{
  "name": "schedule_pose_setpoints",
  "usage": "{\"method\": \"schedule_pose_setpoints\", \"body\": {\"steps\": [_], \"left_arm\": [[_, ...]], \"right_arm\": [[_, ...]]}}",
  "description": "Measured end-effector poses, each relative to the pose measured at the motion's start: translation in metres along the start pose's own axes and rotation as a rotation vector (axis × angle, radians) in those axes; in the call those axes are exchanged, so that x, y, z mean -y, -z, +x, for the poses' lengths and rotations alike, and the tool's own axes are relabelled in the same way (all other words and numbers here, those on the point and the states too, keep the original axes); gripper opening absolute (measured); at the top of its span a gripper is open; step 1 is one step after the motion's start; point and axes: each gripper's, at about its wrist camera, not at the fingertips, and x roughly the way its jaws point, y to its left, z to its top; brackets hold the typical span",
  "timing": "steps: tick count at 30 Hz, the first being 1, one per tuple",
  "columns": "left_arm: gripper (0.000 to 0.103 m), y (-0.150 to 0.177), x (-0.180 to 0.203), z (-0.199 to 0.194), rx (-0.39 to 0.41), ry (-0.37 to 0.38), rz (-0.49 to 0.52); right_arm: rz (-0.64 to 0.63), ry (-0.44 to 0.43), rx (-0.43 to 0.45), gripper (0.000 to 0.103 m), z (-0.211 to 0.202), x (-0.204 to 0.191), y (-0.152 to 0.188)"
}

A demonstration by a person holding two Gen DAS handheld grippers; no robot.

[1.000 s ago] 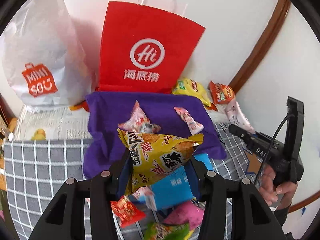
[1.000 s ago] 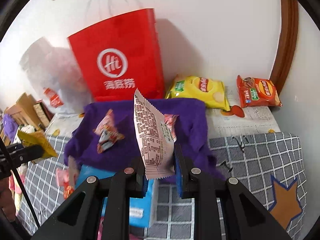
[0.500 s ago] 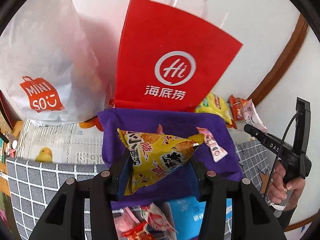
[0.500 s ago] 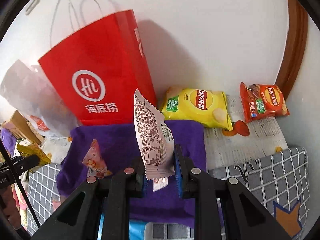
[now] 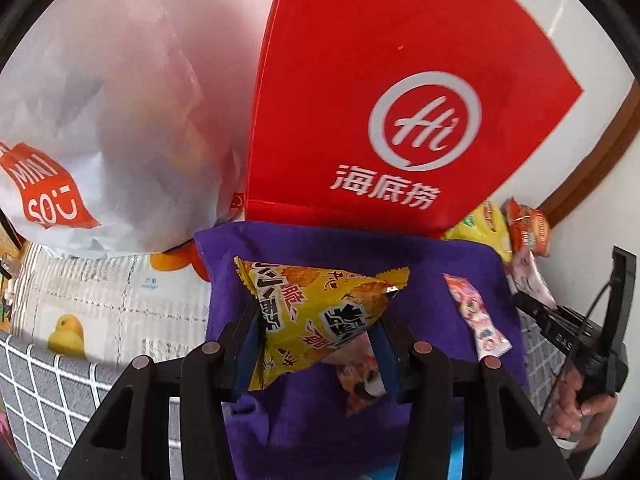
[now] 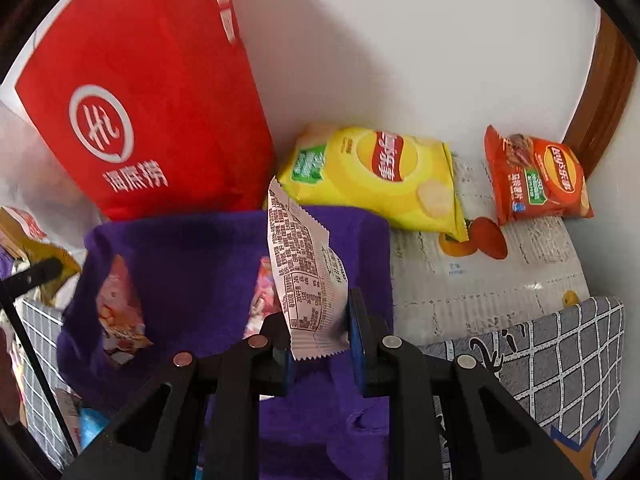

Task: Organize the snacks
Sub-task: 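Lower the yellow chip bag onto the towel and open the left gripper while right releases the wafer packet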

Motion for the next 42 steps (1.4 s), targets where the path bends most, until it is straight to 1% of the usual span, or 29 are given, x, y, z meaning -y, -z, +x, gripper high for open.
{"method": "schedule_pose_setpoints", "body": {"steps": [2, 4, 7, 12, 20, 21, 22, 23, 25, 27, 34, 35, 37, 38, 39, 42], "left_arm": [[0.048, 0.002, -0.005, 0.009, 0.004, -0.006, -0.003], [0.048, 0.002, -0.007, 0.016, -0.016, -0.017, 0.001], [0.048, 0.004, -0.012, 0.020, -0.015, -0.010, -0.015], [0.048, 0.006, -0.013, 0.028, -0.028, 0.009, -0.025], [0.048, 0.007, -0.011, 0.043, -0.059, 0.014, -0.040], [0.048, 0.008, -0.010, 0.044, -0.063, 0.018, -0.041], [0.048, 0.008, -0.009, 0.045, -0.064, 0.023, -0.042], [0.048, 0.007, -0.009, 0.045, -0.062, 0.026, -0.041], [0.048, 0.007, -0.008, 0.045, -0.062, 0.031, -0.037], [0.048, 0.007, -0.008, 0.045, -0.058, 0.043, -0.038], [0.049, 0.008, -0.010, 0.045, -0.069, 0.074, -0.054], [0.050, 0.007, -0.009, 0.045, -0.072, 0.084, -0.055], [0.057, 0.007, -0.007, 0.044, -0.074, 0.099, -0.055], [0.067, 0.006, -0.006, 0.043, -0.076, 0.100, -0.053], [0.072, 0.006, -0.004, 0.043, -0.076, 0.098, -0.049], [0.072, 0.006, 0.001, 0.040, -0.065, 0.088, -0.029]], "right_arm": [[-0.016, 0.010, -0.017, 0.021, 0.007, 0.001, 0.002], [-0.017, 0.007, -0.029, 0.021, 0.013, 0.002, 0.004], [-0.008, -0.006, -0.053, 0.021, 0.023, 0.002, 0.005], [-0.035, 0.003, -0.084, 0.022, 0.035, -0.006, 0.011], [-0.062, 0.016, -0.102, 0.023, 0.040, -0.012, 0.015], [-0.064, 0.013, -0.103, 0.027, 0.040, -0.012, 0.014], [-0.066, 0.010, -0.103, 0.036, 0.040, -0.015, 0.011], [-0.068, 0.004, -0.098, 0.041, 0.038, -0.016, 0.011], [-0.068, -0.007, -0.068, 0.059, 0.030, -0.021, 0.008], [-0.061, -0.023, -0.024, 0.061, 0.022, -0.020, 0.008], [-0.062, -0.060, 0.050, 0.062, -0.006, -0.027, 0.006], [-0.070, -0.061, 0.060, 0.062, -0.010, -0.029, 0.006], [-0.079, -0.061, 0.071, 0.062, -0.013, -0.029, 0.005], [-0.086, -0.062, 0.077, 0.062, -0.016, -0.030, 0.007], [-0.092, -0.062, 0.081, 0.062, -0.018, -0.033, 0.008], [-0.110, -0.062, 0.090, 0.062, -0.022, -0.038, 0.008]]}}
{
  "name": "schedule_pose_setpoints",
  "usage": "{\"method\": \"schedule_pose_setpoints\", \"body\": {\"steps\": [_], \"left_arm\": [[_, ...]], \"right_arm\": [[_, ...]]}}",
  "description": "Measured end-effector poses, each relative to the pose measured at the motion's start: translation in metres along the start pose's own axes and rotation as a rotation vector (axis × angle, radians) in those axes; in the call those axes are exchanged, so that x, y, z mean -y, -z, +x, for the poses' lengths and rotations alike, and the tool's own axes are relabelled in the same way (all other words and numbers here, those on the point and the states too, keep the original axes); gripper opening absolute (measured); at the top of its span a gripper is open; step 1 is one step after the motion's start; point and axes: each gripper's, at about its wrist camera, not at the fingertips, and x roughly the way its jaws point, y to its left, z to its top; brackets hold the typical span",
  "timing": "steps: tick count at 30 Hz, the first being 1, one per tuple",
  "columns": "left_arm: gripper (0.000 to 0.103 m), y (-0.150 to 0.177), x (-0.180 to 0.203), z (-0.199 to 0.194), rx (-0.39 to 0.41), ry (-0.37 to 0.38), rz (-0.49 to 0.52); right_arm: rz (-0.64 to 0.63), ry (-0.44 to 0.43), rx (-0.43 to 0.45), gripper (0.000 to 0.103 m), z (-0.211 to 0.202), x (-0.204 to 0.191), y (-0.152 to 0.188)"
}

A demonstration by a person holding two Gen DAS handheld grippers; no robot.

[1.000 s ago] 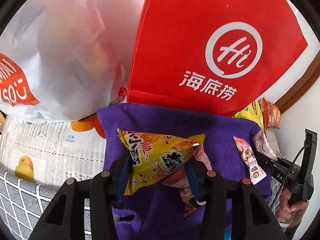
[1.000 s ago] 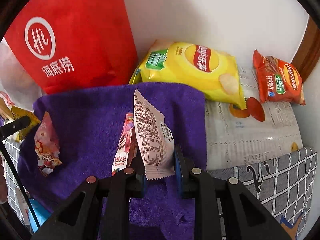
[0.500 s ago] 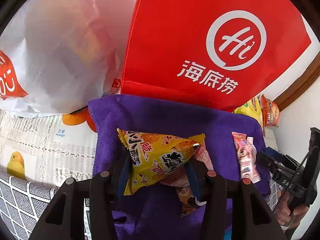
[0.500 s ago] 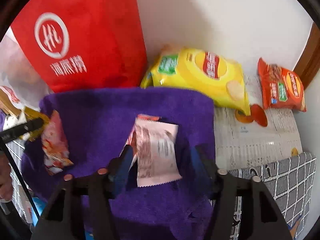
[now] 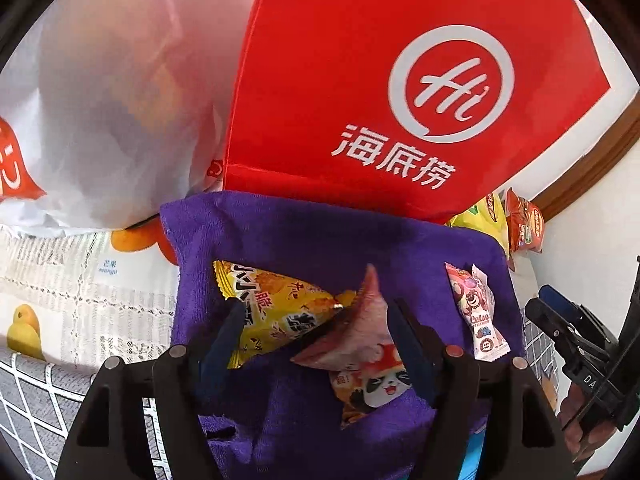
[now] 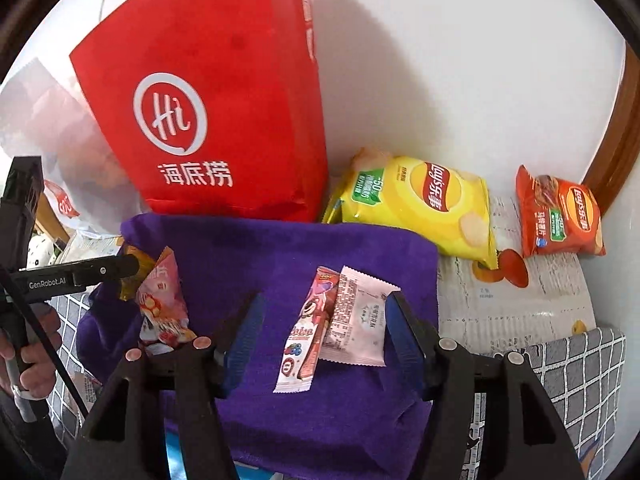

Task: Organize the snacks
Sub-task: 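Lower the yellow chip bag onto the towel and open the left gripper while right releases the wafer packet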

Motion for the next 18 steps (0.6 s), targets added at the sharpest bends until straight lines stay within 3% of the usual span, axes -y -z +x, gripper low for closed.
{"method": "schedule_pose_setpoints", "body": {"steps": [9, 18], "left_arm": [[0.072, 0.000, 0.004, -0.014, 0.017, 0.018, 0.012], [0.072, 0.001, 0.012, -0.057, 0.069, 0.023, 0.047]], "right_arm": [[-0.019, -0.014, 0.034, 0.062, -0.015, -0.011, -0.001], [-0.070, -0.007, 0.106, 0.062, -0.051, -0.038, 0.002]]}}
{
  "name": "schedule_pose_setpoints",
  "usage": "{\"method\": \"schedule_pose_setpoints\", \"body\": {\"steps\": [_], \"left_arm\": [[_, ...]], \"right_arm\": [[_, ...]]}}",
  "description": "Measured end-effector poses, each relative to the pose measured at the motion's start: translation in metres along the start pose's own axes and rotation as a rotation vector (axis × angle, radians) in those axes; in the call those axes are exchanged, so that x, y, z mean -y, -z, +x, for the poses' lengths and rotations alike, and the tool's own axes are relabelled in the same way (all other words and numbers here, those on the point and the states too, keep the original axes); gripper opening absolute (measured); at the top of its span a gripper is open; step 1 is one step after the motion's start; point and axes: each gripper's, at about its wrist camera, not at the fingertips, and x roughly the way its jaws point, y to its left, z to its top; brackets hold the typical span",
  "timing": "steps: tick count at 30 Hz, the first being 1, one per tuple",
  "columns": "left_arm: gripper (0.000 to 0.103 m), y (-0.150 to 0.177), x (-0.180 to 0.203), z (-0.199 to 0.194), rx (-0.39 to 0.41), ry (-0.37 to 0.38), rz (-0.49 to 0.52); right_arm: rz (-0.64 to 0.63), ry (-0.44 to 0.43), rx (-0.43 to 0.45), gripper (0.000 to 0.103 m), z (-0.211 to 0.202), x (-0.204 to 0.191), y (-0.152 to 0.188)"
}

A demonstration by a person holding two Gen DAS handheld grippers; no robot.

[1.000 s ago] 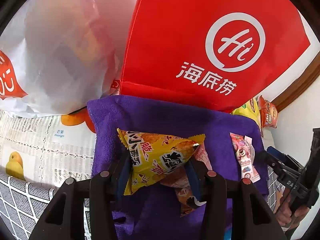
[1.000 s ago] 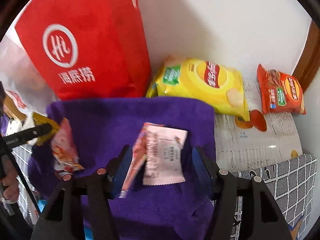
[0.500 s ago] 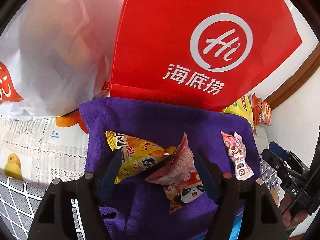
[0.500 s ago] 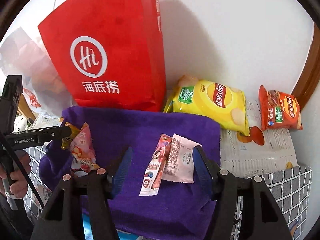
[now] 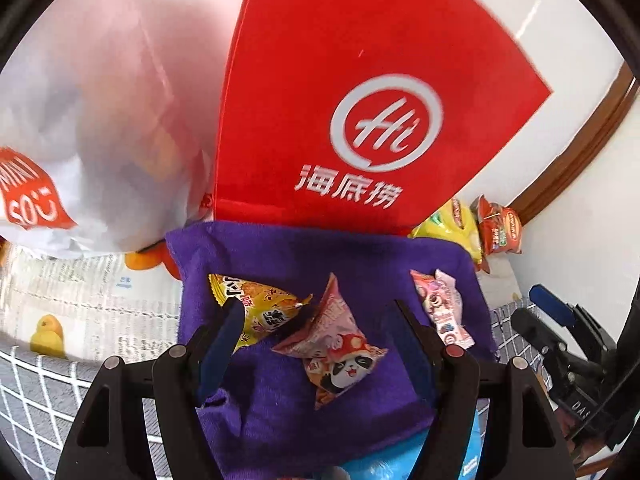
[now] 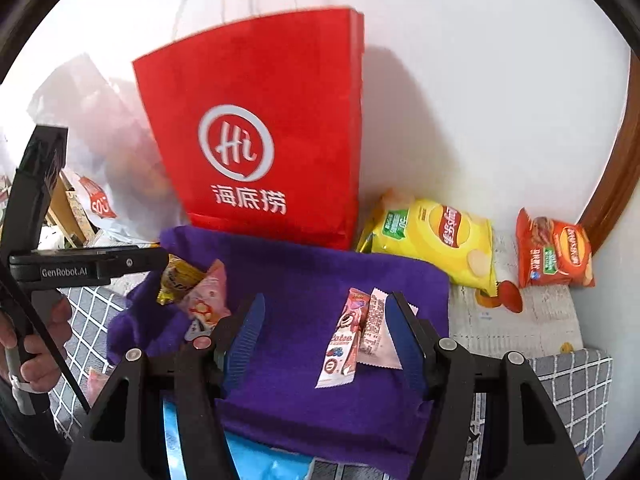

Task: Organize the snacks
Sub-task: 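Lower the yellow chip bag onto the towel and open the left gripper while right releases the wafer packet, then grasp the pink candy bag with the right gripper and lift it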

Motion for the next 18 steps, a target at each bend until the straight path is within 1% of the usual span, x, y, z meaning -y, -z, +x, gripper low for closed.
{"method": "schedule_pose_setpoints", "body": {"steps": [3, 6, 9, 14, 16, 18], "left_arm": [[0.072, -0.001, 0.002, -0.022, 0.030, -0.005, -0.002], [0.072, 0.004, 0.001, -0.037, 0.045, 0.006, -0.009], [0.072, 0.014, 0.000, -0.044, 0.027, 0.001, -0.010], [0.072, 0.035, -0.007, -0.060, 0.016, -0.030, -0.013], [0.072, 0.045, -0.010, -0.067, 0.016, -0.036, -0.016], [0.072, 0.054, -0.013, -0.075, 0.013, -0.043, -0.015]], "right_arm": [[0.009, -0.015, 0.012, 0.062, -0.014, -0.006, 0.006], [0.009, -0.021, -0.006, 0.062, -0.024, -0.012, 0.017], [0.003, -0.017, -0.025, 0.062, -0.035, -0.020, 0.034], [0.017, -0.034, -0.065, 0.062, -0.049, -0.031, 0.071], [0.036, -0.056, -0.086, 0.062, -0.052, -0.034, 0.085], [0.058, -0.100, -0.110, 0.062, -0.057, -0.038, 0.100]]}}
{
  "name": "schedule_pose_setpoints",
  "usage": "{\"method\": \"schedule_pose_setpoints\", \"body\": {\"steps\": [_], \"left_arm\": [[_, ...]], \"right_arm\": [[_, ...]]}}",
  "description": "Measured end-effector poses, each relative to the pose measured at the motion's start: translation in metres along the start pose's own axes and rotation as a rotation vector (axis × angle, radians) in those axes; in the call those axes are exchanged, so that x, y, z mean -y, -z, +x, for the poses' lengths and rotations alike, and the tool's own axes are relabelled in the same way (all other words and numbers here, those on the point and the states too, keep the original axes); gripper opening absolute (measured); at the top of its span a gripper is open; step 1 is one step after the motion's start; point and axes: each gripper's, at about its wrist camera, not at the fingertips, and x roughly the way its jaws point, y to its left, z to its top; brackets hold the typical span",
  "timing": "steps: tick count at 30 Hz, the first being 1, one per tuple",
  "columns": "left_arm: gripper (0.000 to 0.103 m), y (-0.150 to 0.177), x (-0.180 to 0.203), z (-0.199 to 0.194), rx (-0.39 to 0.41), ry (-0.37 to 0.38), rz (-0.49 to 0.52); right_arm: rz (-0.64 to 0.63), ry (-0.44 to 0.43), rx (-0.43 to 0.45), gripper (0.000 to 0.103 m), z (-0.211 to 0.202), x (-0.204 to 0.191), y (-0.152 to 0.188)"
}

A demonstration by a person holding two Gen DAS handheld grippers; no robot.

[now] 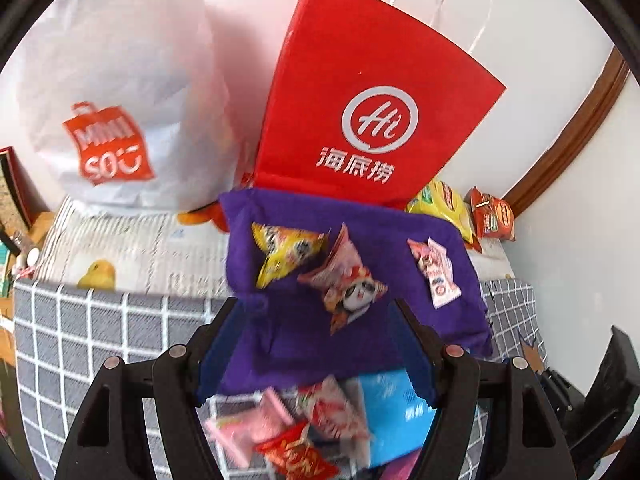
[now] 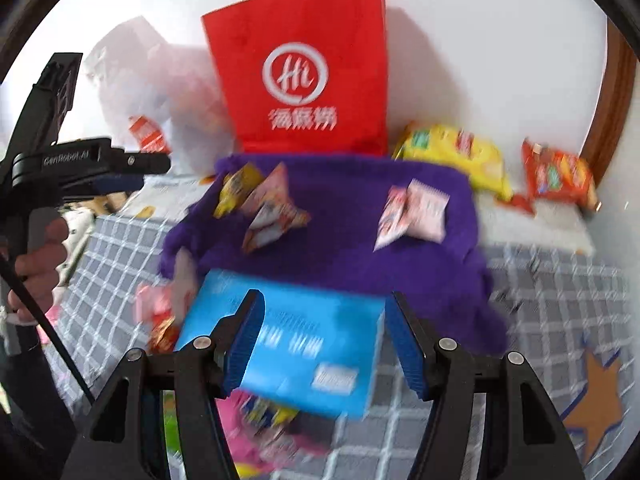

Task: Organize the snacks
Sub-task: 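Grasp the pink candy bag with the right gripper and lift it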

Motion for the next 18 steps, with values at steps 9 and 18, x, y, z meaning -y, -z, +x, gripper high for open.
{"method": "schedule_pose_setpoints", "body": {"steps": [9, 18], "left_arm": [[0.072, 0.046, -0.020, -0.028, -0.010, -0.026, -0.025], [0.072, 0.088, -0.026, -0.045, -0.033, -0.018, -0.031]], "right_arm": [[-0.014, -0.094, -0.071, 0.066, -0.005, -0.021, 0.064], [-0.100, -0.037, -0.138, 0.066, 0.013, -0.046, 0.086]]}}
